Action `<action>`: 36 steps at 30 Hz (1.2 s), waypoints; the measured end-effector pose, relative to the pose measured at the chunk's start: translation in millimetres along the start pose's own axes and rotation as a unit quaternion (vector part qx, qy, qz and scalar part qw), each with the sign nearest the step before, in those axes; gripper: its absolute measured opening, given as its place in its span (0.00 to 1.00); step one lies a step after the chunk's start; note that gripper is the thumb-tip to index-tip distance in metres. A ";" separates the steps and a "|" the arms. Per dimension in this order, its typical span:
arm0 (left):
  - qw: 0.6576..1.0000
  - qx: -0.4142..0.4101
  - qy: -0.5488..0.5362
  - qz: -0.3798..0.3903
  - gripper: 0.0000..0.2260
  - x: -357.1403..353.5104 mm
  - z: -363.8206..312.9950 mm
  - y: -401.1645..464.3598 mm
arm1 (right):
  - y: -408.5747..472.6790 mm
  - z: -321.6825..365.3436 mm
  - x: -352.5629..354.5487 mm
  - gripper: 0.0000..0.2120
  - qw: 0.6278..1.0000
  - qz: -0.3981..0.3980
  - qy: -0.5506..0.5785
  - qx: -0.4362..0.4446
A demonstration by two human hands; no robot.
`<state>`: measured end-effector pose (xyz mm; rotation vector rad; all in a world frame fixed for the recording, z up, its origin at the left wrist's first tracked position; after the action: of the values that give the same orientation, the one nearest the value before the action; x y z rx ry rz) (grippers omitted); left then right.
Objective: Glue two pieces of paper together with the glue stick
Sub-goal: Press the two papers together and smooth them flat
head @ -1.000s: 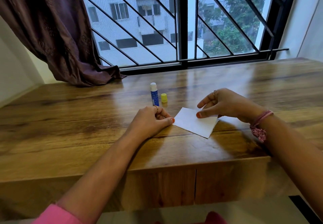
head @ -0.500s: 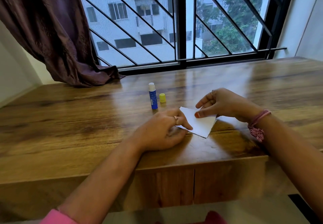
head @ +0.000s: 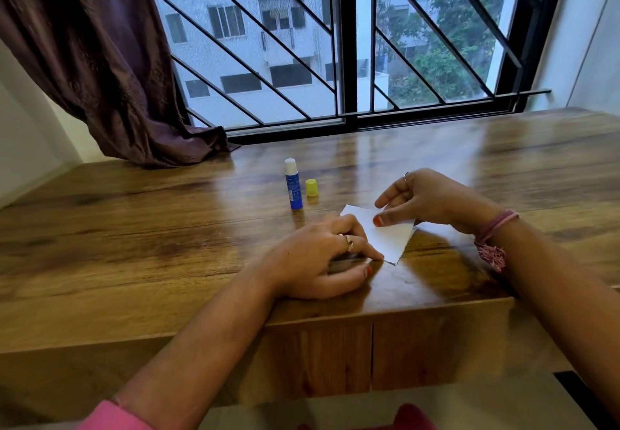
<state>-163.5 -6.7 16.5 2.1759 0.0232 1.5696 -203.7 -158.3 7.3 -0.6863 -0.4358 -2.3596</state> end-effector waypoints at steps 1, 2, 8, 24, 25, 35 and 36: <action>1.000 0.001 0.005 0.003 0.16 -0.9 0.3 -0.1 | 0.2 0.2 -0.2 0.13 1.000 0.000 0.000 0.000; 1.000 -0.001 0.011 0.005 0.16 -1.7 0.3 -0.2 | 0.3 0.2 -0.5 0.13 1.000 0.000 0.000 0.000; 0.999 0.001 0.036 0.033 0.19 -8.0 1.0 -0.5 | -0.6 -1.2 -0.6 0.13 1.000 0.002 0.002 -0.006; 0.998 0.017 0.029 0.059 0.20 -12.2 3.1 -2.0 | -7.6 5.5 6.5 0.10 0.999 -0.003 0.032 0.009; 0.998 0.019 0.029 0.060 0.20 -12.4 3.6 -1.9 | -9.9 6.9 12.1 0.09 0.999 -0.016 0.049 0.015; 0.999 0.008 0.018 0.043 0.18 -11.6 5.7 -1.2 | -83.5 6.2 49.7 0.09 0.975 -0.101 -0.069 0.184; 0.999 0.007 0.019 0.043 0.18 -11.8 6.2 -1.1 | -89.1 3.8 42.0 0.11 0.976 -0.076 -0.078 0.189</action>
<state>-161.8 -11.2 4.0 2.1835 -0.0472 1.6627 -288.6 -110.5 22.8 -0.6767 -1.0068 -2.2743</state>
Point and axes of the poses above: each hand's wrist, its own y-axis towards the middle knuckle, its own x-axis out of the back of the hand, z = x × y, the point moved 10 cm from there along y, towards the middle knuckle, and after that the axes turned 9 degrees about -z, right-handed, at the moved point
